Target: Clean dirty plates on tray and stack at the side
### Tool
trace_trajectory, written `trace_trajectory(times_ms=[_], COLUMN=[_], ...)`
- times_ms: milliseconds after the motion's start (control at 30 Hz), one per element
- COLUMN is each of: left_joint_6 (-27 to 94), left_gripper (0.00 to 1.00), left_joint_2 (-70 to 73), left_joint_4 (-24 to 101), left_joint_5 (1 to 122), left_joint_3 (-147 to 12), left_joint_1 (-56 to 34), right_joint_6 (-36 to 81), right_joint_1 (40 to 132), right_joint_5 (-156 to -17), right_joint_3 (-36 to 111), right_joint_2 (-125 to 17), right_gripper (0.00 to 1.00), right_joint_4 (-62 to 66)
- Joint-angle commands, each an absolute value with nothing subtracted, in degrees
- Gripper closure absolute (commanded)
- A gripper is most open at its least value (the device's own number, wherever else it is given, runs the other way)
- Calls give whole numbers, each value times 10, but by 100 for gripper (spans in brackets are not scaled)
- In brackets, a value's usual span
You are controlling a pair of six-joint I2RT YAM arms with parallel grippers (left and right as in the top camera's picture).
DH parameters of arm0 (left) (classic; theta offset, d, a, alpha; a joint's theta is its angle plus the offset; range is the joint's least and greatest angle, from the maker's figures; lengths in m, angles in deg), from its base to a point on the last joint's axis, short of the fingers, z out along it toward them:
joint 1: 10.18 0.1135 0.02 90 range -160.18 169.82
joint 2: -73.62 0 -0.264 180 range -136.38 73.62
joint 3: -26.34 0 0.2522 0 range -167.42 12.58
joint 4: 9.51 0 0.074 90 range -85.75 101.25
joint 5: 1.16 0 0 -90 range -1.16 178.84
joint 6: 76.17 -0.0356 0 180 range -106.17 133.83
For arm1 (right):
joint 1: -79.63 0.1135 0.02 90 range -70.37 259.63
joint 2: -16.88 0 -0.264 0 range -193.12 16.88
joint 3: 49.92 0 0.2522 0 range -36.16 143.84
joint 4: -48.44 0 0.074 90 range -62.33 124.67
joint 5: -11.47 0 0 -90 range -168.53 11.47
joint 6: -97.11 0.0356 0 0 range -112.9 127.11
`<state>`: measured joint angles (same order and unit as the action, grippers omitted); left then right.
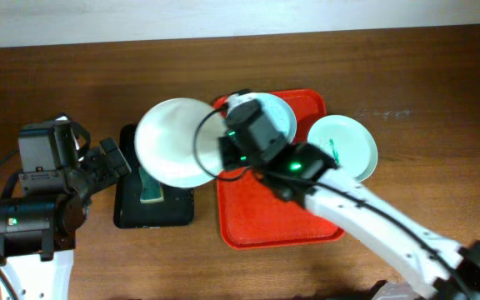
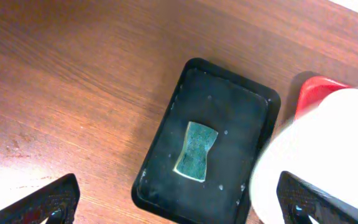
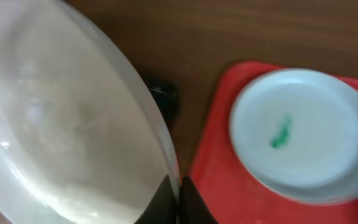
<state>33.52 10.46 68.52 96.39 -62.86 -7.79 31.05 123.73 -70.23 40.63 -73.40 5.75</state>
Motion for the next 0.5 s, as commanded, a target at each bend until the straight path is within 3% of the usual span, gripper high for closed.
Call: trace_trajectory(times_ms=[0, 267, 467], left_joint_6=[335, 335, 335], left_gripper=[0, 1, 1], left_joint_2=[107, 107, 107], left_joint_4=[686, 686, 686], left_joint_5=[972, 972, 972], left_joint_3=[-635, -635, -635], left_joint_1=[-75, -75, -75], right_joint_6=[259, 128, 88], right_joint_1=[1286, 1367, 1390], right_joint_5=[-649, -457, -418], right_joint_3=[413, 414, 414], right_joint_2=[-820, -858, -822], right_gripper=[96, 96, 96], right_joint_4=[128, 199, 208])
